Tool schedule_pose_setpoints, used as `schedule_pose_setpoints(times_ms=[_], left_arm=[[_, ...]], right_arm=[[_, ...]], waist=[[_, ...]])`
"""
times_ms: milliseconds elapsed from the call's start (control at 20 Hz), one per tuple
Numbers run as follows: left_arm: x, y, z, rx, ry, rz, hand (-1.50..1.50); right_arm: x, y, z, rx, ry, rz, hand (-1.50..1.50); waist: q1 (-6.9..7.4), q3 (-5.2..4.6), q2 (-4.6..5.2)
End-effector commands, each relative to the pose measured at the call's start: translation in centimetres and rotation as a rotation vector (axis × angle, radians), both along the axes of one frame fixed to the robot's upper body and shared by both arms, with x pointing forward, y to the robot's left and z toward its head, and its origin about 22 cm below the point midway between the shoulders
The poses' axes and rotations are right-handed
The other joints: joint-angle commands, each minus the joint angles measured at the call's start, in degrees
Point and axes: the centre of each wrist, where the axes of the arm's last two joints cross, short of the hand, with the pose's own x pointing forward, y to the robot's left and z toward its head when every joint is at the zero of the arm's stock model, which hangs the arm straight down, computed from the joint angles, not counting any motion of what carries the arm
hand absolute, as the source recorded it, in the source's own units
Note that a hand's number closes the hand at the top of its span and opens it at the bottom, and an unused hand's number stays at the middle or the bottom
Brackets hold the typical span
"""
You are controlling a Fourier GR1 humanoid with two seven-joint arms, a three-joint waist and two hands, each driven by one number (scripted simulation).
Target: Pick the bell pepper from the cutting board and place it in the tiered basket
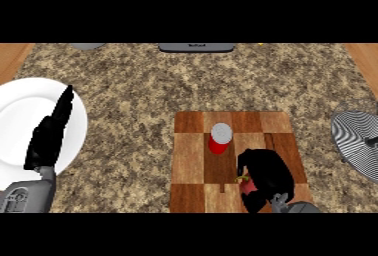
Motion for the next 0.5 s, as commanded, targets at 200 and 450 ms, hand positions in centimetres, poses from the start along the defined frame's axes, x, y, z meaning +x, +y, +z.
schedule_pose_setpoints(times_ms=[200,450], left_arm=[[-2.3,-0.3,-0.2,-0.001,0.004,0.012,0.00],[-1.2,1.5,-0.1,0.009,0.020,0.058,0.00]], right_arm=[[-6.7,-2.7,0.4,0.153,0.028,0.110,1.50],[-13.8,-5.1,1.0,0.199,0.089,0.436,1.50]], waist=[[-0.53,0.20,-0.27],[-3.25,0.26,-0.77]])
